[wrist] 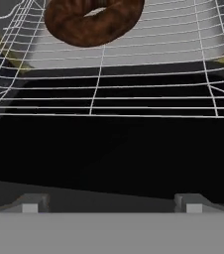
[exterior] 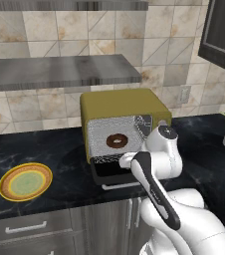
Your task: Pick up the bagel from the plate, place it on the toaster oven rack, close the door, and set the timer.
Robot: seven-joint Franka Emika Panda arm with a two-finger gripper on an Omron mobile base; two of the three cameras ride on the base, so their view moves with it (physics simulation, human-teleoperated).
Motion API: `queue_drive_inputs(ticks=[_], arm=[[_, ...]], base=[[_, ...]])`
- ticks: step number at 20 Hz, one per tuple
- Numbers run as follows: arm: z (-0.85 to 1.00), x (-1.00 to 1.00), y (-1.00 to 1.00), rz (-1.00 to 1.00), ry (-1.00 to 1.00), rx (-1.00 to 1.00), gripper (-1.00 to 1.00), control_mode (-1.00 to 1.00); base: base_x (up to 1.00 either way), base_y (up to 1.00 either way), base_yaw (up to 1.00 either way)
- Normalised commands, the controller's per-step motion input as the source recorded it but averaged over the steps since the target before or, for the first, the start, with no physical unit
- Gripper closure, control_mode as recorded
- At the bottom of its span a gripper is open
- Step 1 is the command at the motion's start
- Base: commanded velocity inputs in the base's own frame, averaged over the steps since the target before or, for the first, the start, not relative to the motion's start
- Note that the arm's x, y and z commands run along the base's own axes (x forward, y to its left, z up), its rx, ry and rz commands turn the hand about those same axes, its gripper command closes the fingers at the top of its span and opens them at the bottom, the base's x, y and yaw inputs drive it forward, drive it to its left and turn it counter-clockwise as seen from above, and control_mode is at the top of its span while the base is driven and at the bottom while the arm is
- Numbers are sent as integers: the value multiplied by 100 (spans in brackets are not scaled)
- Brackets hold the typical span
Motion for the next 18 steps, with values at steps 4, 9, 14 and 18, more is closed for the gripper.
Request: queue_drive_inputs(ticks=[4, 9, 14, 18], arm=[[-20, 29, 0, 0, -3, -3, -100, -100], [-14, 31, 0, 0, -5, -2, -100, -100], [-15, 34, 0, 0, -8, 0, -100, -100], [-13, 31, 0, 0, -12, 0, -100, -100]], base=[[0, 0, 0], [0, 0, 0], [0, 0, 0], [0, 0, 0]])
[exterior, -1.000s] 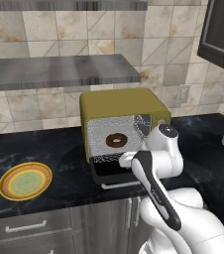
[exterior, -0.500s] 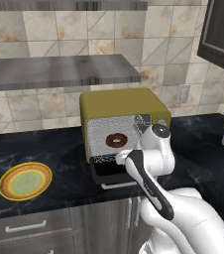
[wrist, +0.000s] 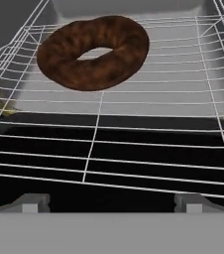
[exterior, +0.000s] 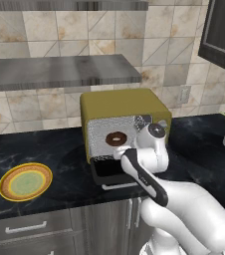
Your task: Pick up the bagel from the plate, place it on the toaster oven rack, close the door, and set the timer.
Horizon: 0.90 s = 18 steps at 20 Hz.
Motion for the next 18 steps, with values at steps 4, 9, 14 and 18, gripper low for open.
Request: queue_drive_inputs(ticks=[4, 9, 14, 18], arm=[[-12, 29, 0, 0, -13, 0, -100, -100], [-5, 27, 0, 0, -11, 0, -100, -100], [0, 26, 0, 0, -12, 0, -100, -100], [0, 26, 0, 0, -11, 0, -100, -100]], base=[[0, 0, 0], [0, 0, 0], [0, 0, 0], [0, 0, 0]])
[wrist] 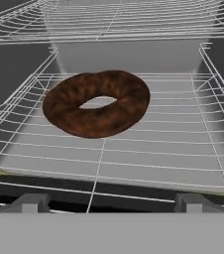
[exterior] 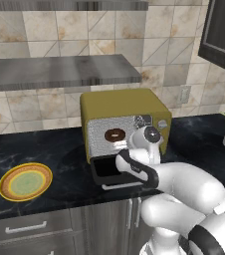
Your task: Pick up the bagel from the plate, place it on the toaster oven rack, close the door, and set the timer.
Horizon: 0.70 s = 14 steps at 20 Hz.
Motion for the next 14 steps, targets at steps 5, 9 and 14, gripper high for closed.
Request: queue_drive_inputs(ticks=[5, 9, 14], arm=[[0, 29, 0, 0, -6, 0, -100, -100], [-2, 29, 0, 0, -4, 0, -100, -100], [-4, 23, 0, 0, 0, 0, -100, -100]], base=[[0, 0, 0], [0, 0, 0], [0, 0, 0]])
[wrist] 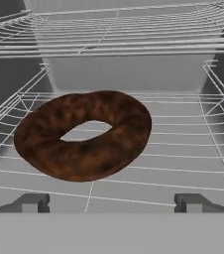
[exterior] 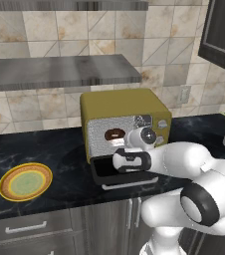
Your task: Pick up the bagel from the plate, place it on the toaster oven rack, close the door, and set the timer.
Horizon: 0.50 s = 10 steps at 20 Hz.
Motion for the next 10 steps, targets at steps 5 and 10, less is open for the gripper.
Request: queue_drive_inputs(ticks=[5, 10], arm=[[0, 1, 0, 0, 6, 0, -100, -100], [-25, 27, 1, 0, 13, 0, -100, -100]], base=[[0, 0, 0], [0, 0, 0]])
